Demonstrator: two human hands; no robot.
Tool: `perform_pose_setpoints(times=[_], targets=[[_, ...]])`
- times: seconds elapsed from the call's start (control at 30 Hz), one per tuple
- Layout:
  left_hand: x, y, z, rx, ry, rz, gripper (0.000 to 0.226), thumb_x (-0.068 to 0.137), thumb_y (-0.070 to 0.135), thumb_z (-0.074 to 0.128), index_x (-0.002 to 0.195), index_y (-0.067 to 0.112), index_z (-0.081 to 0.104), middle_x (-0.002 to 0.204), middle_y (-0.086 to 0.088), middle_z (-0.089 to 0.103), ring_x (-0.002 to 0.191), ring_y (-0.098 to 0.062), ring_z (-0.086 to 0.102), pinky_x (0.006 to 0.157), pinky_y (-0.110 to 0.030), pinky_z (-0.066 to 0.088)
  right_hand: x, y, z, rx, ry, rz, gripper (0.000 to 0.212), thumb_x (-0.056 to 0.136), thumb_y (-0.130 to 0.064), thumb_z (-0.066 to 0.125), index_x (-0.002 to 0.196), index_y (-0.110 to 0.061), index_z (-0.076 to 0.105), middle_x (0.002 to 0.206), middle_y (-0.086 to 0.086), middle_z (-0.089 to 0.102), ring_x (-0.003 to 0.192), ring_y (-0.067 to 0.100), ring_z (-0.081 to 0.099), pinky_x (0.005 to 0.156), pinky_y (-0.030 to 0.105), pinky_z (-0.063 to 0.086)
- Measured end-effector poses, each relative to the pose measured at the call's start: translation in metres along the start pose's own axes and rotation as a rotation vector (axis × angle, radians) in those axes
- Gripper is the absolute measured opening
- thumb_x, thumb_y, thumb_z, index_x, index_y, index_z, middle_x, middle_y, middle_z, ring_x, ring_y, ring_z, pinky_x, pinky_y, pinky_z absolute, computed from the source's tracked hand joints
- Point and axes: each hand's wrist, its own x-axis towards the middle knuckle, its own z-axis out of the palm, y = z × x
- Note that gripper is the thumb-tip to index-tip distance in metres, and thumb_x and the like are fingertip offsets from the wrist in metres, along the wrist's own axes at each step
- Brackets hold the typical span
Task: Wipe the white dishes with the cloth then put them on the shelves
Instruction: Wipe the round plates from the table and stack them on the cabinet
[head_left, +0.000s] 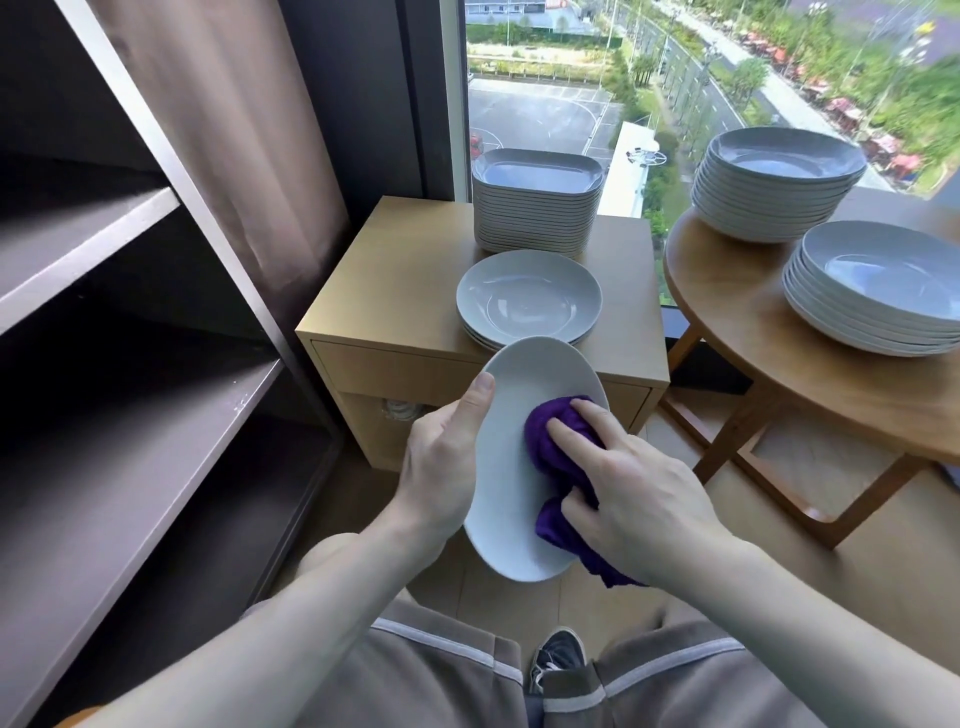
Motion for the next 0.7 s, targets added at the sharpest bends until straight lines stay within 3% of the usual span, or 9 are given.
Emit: perform_pose_setpoints(times=[0.2,0.4,0.57,0.7], targets=[[0.004,0.005,-0.002,-0.029,0.026,0.049,0.058,0.091,0.059,0.053,0.110,0.009,0.077,0.104,-0.010,0.080,0.097,-0.029,0.077,0.080,-0.041,0.063,0.005,0.009,0.004,-0.002,-0.075,-0.003,0.058,0.084,-0.049,0.043,0.141,-0.040,0.036,0.154,-0.006,0.034,0.099,0.025,0.064,0.072,0.034,0.054],[0.004,0.011,-0.003,-0.032,0.100,0.120,0.072,0.093,0.060,0.056,0.111,-0.009,0.068,0.107,-0.025,0.075,0.103,-0.045,0.071,0.092,-0.064,0.055,-0.006,-0.009,0.010,0.049,-0.206,-0.235,0.050,0.086,-0.049,0.044,0.135,-0.043,0.036,0.146,-0.007,0.040,0.099,0.022,0.062,0.077,0.032,0.054],[0.004,0.010,-0.003,0.006,0.084,0.104,0.079,0.094,0.064,0.059,0.109,-0.014,0.065,0.112,-0.036,0.067,0.101,-0.046,0.071,0.091,-0.062,0.054,-0.010,-0.012,0.009,0.171,-0.254,-0.356,0.055,0.087,-0.048,0.047,0.141,-0.045,0.038,0.152,-0.015,0.036,0.110,0.020,0.059,0.084,0.023,0.045],[0.012,0.009,-0.004,-0.010,0.121,0.031,0.054,0.104,0.055,0.049,0.115,0.010,0.075,0.108,-0.007,0.080,0.101,-0.024,0.077,0.088,-0.043,0.061,-0.005,-0.002,-0.004,0.251,-0.142,-0.357,0.059,0.084,-0.050,0.041,0.143,-0.050,0.036,0.154,-0.021,0.034,0.116,0.015,0.057,0.092,0.027,0.049]])
